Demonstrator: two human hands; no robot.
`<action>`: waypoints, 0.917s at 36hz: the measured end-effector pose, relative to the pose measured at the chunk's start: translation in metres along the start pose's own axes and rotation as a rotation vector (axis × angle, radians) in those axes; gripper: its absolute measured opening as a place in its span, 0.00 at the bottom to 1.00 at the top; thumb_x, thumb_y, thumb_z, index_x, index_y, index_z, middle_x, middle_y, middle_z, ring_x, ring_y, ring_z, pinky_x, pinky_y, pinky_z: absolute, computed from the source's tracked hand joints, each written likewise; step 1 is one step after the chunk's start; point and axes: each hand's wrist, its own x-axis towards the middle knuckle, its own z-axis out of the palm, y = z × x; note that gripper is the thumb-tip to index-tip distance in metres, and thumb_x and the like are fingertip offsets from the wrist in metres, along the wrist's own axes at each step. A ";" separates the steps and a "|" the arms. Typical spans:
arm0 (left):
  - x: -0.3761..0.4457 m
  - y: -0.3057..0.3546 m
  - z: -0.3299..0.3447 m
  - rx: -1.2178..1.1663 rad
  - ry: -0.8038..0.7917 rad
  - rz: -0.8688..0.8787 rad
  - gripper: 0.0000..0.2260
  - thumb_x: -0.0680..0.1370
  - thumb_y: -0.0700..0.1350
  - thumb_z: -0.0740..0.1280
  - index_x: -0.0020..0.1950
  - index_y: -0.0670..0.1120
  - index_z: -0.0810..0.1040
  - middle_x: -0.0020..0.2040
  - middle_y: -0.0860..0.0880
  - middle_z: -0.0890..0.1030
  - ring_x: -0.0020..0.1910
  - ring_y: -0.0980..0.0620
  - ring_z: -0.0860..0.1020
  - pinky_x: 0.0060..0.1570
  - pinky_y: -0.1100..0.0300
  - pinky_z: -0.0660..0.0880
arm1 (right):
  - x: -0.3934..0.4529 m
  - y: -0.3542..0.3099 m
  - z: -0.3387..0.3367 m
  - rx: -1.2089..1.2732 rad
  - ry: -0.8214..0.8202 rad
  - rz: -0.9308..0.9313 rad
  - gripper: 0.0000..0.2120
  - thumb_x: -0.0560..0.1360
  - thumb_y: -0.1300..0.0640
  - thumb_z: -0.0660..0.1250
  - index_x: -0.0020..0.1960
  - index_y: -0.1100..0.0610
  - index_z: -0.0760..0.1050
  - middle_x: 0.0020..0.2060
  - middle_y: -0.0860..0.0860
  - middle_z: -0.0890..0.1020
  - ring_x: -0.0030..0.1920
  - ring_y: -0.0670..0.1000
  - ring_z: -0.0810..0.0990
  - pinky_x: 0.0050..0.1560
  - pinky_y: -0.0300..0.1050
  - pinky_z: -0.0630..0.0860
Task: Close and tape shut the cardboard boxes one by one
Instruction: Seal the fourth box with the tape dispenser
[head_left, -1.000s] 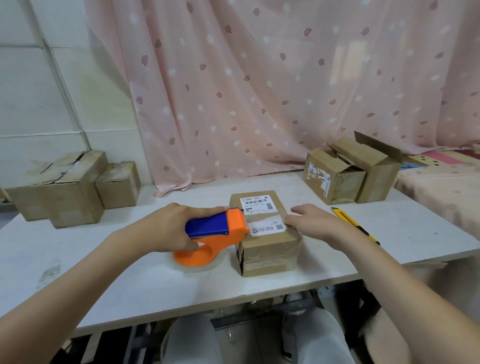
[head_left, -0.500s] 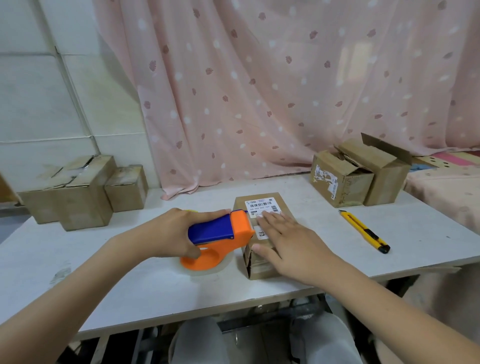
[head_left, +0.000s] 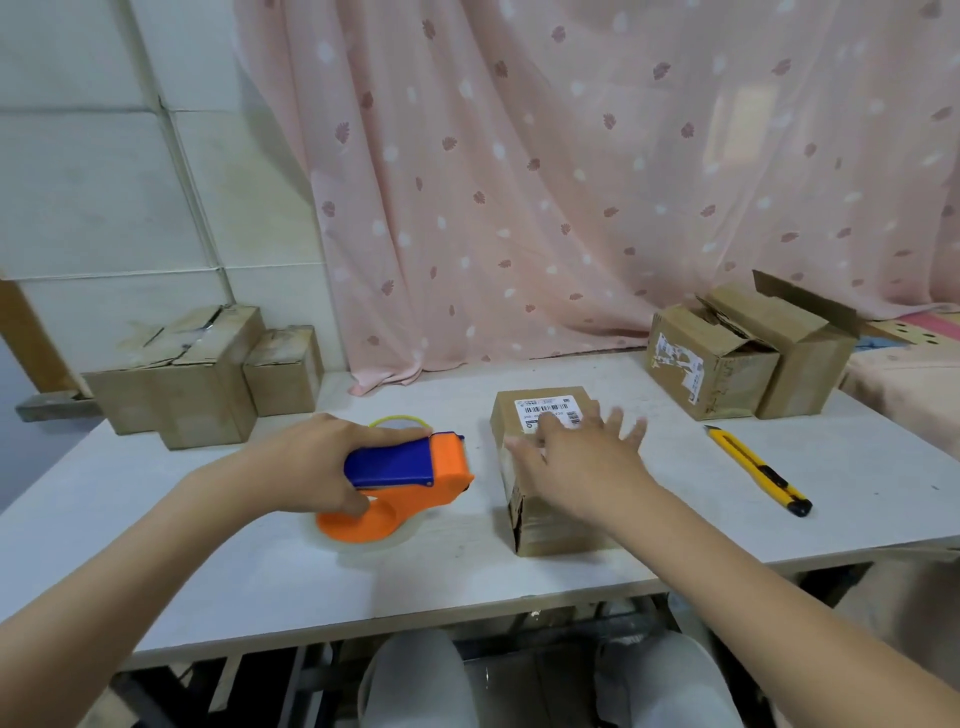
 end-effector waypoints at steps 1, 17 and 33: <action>0.001 0.001 0.000 0.008 0.002 0.010 0.39 0.68 0.52 0.69 0.68 0.81 0.52 0.36 0.55 0.74 0.38 0.57 0.74 0.33 0.65 0.66 | 0.004 -0.006 -0.003 0.031 -0.042 0.058 0.35 0.79 0.30 0.44 0.79 0.49 0.57 0.78 0.65 0.56 0.77 0.70 0.48 0.73 0.73 0.42; 0.000 0.006 0.002 -0.046 0.053 0.040 0.41 0.67 0.51 0.67 0.59 0.87 0.46 0.36 0.56 0.74 0.37 0.56 0.74 0.35 0.63 0.69 | 0.044 -0.025 -0.016 0.157 -0.218 0.301 0.62 0.57 0.37 0.67 0.80 0.52 0.36 0.68 0.58 0.68 0.65 0.64 0.67 0.62 0.56 0.73; -0.003 0.021 0.000 -0.154 0.050 0.031 0.40 0.71 0.48 0.71 0.71 0.78 0.53 0.36 0.59 0.73 0.34 0.56 0.73 0.32 0.69 0.68 | 0.016 0.053 -0.044 0.827 -0.217 0.221 0.35 0.64 0.38 0.75 0.64 0.54 0.70 0.51 0.59 0.78 0.40 0.60 0.76 0.38 0.51 0.71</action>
